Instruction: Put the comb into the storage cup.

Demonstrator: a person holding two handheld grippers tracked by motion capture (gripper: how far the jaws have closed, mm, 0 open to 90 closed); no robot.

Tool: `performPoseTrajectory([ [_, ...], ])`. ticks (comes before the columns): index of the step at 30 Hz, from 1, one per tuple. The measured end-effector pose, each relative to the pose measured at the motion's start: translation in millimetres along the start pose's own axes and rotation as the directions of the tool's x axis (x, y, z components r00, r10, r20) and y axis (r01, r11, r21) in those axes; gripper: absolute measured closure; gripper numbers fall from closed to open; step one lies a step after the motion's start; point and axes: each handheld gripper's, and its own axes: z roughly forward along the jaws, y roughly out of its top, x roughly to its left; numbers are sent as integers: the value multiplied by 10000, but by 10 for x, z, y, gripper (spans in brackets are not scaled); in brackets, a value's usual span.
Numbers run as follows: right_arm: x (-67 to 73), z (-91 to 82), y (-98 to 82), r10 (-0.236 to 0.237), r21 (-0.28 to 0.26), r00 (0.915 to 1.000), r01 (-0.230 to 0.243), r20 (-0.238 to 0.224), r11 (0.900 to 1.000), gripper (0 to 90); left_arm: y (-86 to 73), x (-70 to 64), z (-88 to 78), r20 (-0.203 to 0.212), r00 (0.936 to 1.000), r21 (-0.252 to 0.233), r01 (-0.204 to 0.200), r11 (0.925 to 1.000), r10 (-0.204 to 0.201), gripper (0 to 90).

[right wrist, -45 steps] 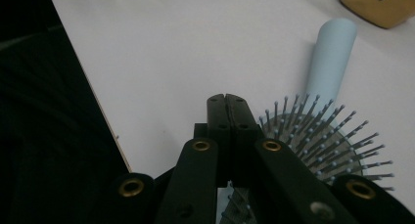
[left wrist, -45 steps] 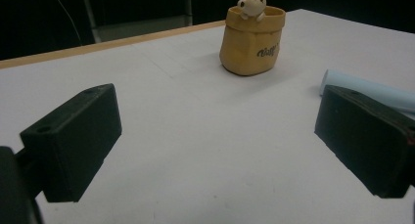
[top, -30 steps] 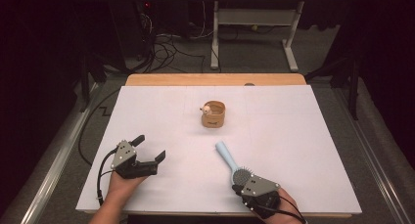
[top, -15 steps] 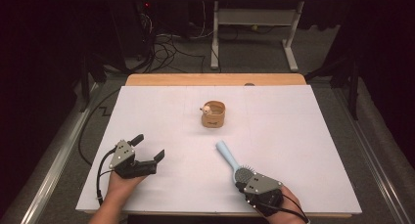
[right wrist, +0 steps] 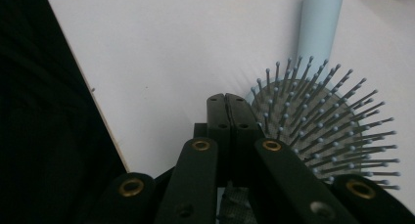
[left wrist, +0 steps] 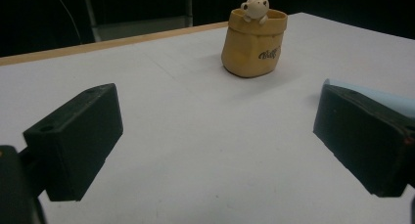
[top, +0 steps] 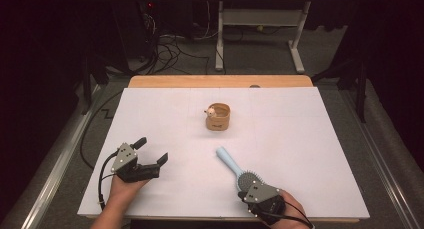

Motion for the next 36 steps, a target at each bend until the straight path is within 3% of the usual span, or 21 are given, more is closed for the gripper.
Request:
performPoseTrajectory([
  [13,-27,-10,-13,-205,128,9994,201,282,9997,900,2,6,-7,-26,10000,-41,47,10000,-47,48],
  [36,-194,-72,-72,43,113,9923,-57,1237,9999,900,4,13,-6,-29,10000,-61,69,10000,-69,51],
])
